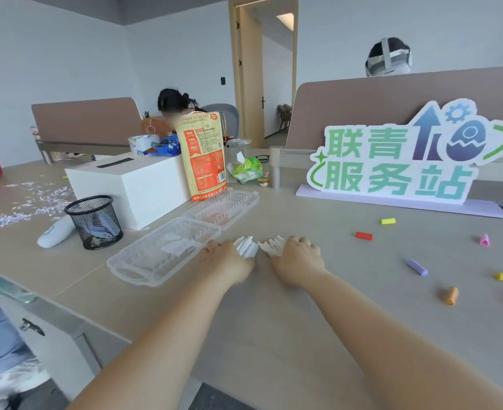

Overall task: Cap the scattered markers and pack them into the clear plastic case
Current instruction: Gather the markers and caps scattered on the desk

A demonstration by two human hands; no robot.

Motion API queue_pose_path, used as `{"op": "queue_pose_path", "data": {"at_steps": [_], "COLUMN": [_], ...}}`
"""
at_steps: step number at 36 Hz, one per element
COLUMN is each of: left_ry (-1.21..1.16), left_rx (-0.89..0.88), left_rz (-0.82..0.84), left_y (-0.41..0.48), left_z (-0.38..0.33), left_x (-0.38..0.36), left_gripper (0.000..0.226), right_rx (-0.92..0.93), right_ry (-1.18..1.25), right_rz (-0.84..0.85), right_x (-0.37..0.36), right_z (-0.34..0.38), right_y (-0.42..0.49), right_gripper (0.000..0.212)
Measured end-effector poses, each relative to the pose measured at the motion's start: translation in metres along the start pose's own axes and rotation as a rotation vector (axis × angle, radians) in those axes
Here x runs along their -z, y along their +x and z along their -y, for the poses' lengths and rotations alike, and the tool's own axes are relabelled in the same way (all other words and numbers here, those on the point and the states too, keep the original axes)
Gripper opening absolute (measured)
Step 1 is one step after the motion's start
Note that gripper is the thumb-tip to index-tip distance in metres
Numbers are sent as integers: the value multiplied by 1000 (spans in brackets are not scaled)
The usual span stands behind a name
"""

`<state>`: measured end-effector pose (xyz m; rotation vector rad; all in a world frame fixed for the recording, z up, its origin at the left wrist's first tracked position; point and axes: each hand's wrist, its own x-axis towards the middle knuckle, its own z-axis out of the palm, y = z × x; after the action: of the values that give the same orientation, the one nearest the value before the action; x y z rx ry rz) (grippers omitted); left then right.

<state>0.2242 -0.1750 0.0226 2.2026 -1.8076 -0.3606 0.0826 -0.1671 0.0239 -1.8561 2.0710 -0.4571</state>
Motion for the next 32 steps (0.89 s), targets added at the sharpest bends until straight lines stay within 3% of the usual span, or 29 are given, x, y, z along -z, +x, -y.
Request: {"op": "queue_pose_path", "data": {"at_steps": [6, 11, 16, 25, 28, 32], "left_ry": [-169, -93, 18, 3, 22, 42], "left_rx": [-221, -411, -459, -469, -505, -504], "left_rz": [-40, -1, 1, 18, 9, 22], "left_y": [-2, -9, -11, -13, -13, -19], "left_z": [12, 25, 30, 33, 34, 31], "left_x": [-10, -11, -20, -19, -19, -17], "left_gripper": [60, 51, 49, 49, 47, 47], "right_rx": [17, 105, 151, 227, 219, 216], "right_ry": [94, 96, 80, 98, 57, 20], "right_rz": [21, 17, -14, -94, -141, -104], "right_x": [-3, -12, -23, -24, -27, -32], "right_z": [2, -1, 1, 8, 9, 11], "right_y": [-4, -16, -22, -35, -35, -36], "right_gripper": [47, 52, 51, 50, 41, 45]}}
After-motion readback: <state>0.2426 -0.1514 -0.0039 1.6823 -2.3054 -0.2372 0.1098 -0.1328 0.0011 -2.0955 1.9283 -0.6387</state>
